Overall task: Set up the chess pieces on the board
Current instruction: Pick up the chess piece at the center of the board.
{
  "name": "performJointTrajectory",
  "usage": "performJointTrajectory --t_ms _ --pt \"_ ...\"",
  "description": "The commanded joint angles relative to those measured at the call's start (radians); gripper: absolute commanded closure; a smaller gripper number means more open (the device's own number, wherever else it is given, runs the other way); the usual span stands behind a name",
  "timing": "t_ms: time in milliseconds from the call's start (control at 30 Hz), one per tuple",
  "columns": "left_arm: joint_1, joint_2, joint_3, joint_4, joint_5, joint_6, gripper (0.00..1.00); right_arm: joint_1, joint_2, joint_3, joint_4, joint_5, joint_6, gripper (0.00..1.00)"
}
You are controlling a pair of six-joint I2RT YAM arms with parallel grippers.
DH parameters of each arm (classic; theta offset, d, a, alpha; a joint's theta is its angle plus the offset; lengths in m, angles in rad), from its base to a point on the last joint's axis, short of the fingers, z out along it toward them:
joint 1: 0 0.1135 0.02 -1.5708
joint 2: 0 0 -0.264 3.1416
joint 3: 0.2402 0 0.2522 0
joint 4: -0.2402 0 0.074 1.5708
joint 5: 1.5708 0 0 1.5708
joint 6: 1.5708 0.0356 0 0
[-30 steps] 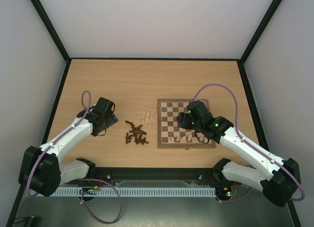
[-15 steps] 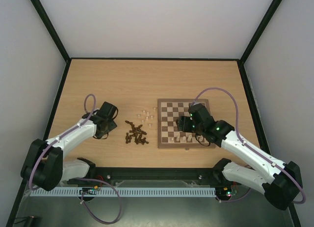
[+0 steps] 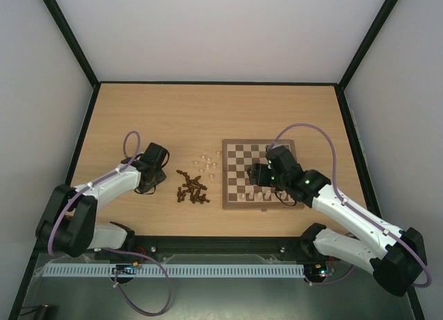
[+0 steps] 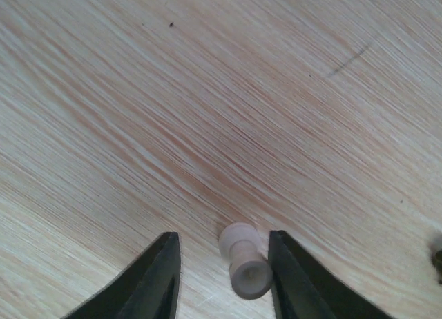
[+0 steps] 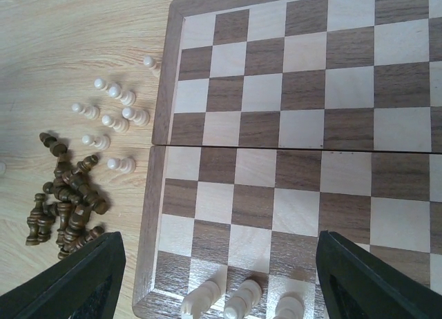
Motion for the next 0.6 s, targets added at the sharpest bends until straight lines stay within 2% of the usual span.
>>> performJointTrajectory --t_ms 0,33,300,433,567 --pt "-0.004 0.039 0.000 0.026 0.013 0.009 0.69 -0.004 0.004 -0.019 0.002 -0.007 -0.014 0.23" --pt "-0.005 0.040 0.000 0.028 0.017 0.011 0.75 -0.004 0.005 -0.019 0.001 -0.007 -0.015 0.23" --pt "-0.004 0.052 -0.001 0.038 0.032 0.025 0.96 -0.005 0.006 -0.029 0.009 -0.007 -0.014 0.23" --pt "-0.017 0.047 0.020 0.015 0.035 0.046 0.97 -0.005 0.005 -0.025 0.006 -0.004 -0.015 0.23" --pt "-0.107 0.015 0.102 -0.054 0.014 0.091 0.98 -0.004 -0.005 0.005 -0.020 0.017 -0.047 0.23"
